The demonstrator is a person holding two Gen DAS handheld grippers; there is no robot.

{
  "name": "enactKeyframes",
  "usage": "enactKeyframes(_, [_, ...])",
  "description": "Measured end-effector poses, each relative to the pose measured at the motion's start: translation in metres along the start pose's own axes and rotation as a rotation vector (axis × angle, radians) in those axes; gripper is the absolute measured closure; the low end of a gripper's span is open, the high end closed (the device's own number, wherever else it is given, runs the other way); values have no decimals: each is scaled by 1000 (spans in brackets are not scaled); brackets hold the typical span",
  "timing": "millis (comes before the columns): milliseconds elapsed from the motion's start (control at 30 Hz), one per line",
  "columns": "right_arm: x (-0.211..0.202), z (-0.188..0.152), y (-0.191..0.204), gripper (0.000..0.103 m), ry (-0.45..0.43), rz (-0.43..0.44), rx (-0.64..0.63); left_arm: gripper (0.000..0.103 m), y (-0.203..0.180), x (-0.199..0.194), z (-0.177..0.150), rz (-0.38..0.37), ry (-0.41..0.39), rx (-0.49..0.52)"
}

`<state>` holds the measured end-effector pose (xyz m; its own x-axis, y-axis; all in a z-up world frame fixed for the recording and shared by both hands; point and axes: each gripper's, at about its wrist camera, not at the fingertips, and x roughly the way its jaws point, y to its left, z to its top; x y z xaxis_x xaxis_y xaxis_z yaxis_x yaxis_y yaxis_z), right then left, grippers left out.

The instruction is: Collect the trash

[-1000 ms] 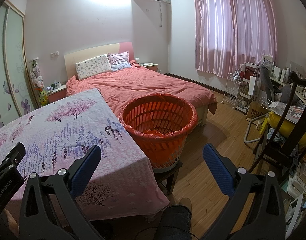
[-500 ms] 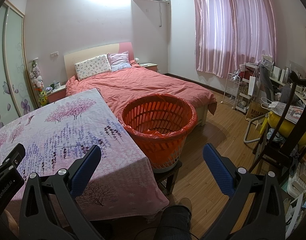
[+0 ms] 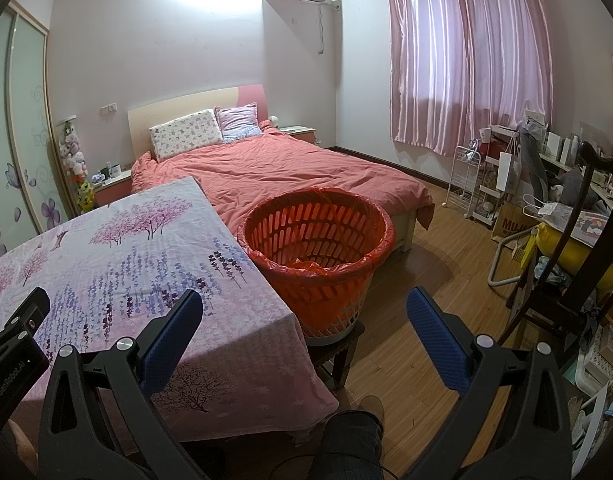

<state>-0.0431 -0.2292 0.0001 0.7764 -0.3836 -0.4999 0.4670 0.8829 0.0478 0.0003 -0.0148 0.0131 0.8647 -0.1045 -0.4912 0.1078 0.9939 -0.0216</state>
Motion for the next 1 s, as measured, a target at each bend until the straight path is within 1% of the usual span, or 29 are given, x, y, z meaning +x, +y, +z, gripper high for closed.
enactKeyframes(1000, [0, -1, 0, 2, -1, 0, 0, 4, 0, 1, -1, 5, 5, -1])
